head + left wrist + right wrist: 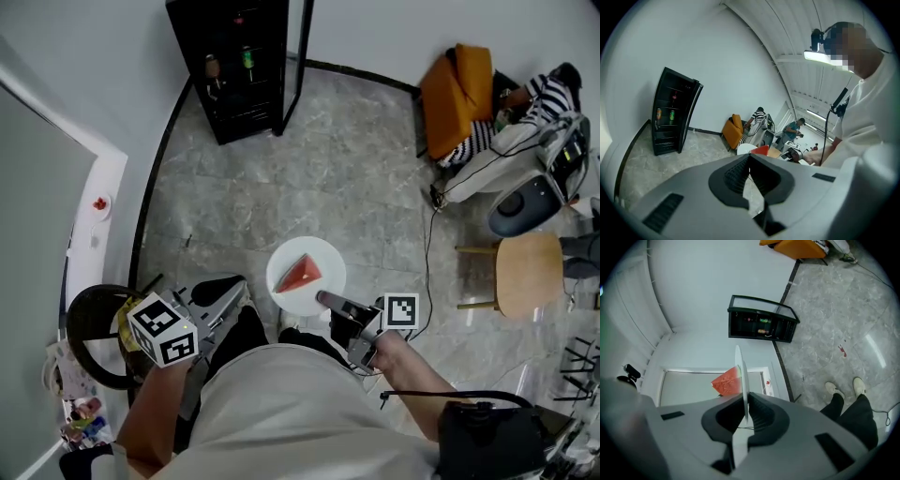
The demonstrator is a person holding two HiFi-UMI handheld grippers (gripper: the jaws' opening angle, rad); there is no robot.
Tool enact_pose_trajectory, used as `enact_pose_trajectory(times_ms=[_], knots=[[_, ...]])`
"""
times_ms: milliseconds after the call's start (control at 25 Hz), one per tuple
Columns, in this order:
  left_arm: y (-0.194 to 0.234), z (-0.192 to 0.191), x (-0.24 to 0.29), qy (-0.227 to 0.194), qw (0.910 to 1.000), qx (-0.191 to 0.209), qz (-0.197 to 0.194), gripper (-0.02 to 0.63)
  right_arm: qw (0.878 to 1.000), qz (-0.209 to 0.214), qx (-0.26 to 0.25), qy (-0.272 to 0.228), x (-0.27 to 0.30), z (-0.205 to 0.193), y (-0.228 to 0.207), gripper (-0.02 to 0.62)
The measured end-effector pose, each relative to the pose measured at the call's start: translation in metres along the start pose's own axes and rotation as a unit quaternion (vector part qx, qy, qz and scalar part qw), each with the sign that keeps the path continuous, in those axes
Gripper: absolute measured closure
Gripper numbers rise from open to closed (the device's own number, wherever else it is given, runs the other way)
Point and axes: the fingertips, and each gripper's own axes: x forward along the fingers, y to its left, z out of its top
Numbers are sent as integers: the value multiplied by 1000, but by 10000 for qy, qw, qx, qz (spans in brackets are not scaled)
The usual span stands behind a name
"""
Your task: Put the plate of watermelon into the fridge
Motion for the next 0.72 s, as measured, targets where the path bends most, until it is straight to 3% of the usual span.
enact_pose_trajectory(times_ms=[360,720], knots=[[25,13,-2,-163,9995,-150,243,594,9996,-108,116,230,41,36,-8,569],[117,63,-4,96,9998,164,-73,594,9999,-153,36,-4,152,110,13,569]])
